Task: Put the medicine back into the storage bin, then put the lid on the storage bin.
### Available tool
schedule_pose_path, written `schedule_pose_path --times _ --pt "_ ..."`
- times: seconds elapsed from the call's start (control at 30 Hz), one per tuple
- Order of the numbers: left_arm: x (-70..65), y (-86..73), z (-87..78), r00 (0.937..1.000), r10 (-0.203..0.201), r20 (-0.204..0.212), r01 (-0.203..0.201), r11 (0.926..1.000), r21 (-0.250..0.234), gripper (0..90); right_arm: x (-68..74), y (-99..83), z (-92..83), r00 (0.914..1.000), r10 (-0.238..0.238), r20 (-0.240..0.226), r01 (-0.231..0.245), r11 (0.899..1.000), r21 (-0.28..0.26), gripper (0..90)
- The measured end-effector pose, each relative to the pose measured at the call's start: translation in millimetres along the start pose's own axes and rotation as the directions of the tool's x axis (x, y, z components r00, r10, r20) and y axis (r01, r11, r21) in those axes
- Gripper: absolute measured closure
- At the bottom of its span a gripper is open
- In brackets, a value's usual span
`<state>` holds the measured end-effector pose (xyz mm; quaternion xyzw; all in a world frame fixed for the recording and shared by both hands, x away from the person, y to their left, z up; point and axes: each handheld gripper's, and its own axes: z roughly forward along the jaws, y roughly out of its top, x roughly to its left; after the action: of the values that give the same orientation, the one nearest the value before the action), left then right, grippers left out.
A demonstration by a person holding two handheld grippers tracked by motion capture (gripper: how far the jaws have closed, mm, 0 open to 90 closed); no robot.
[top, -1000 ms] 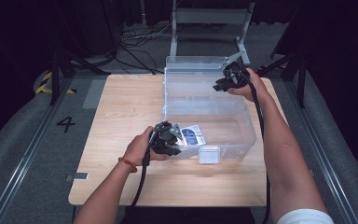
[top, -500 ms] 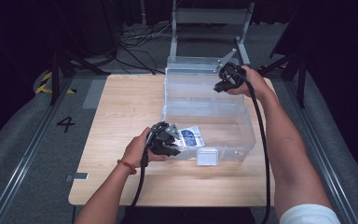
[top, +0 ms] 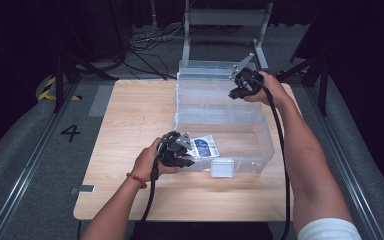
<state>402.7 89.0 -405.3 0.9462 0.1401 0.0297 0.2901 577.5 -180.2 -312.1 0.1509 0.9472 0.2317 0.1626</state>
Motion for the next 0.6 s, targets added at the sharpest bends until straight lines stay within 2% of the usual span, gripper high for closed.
schedule_pose_path --times 0.13,0.6 --pt "-0.7 -0.2 -0.1 1.0000 0.000 -0.003 0.000 1.0000 -0.005 77.5 1.6 0.0 -0.4 1.0000 -0.004 0.005 0.005 1.000 -0.005 84.5" --pt "-4.1 0.2 0.8 0.9995 -0.014 -0.029 0.013 0.9998 -0.017 76.8 3.8 4.9 -8.2 0.9981 -0.054 -0.030 0.054 0.998 -0.020 86.6"
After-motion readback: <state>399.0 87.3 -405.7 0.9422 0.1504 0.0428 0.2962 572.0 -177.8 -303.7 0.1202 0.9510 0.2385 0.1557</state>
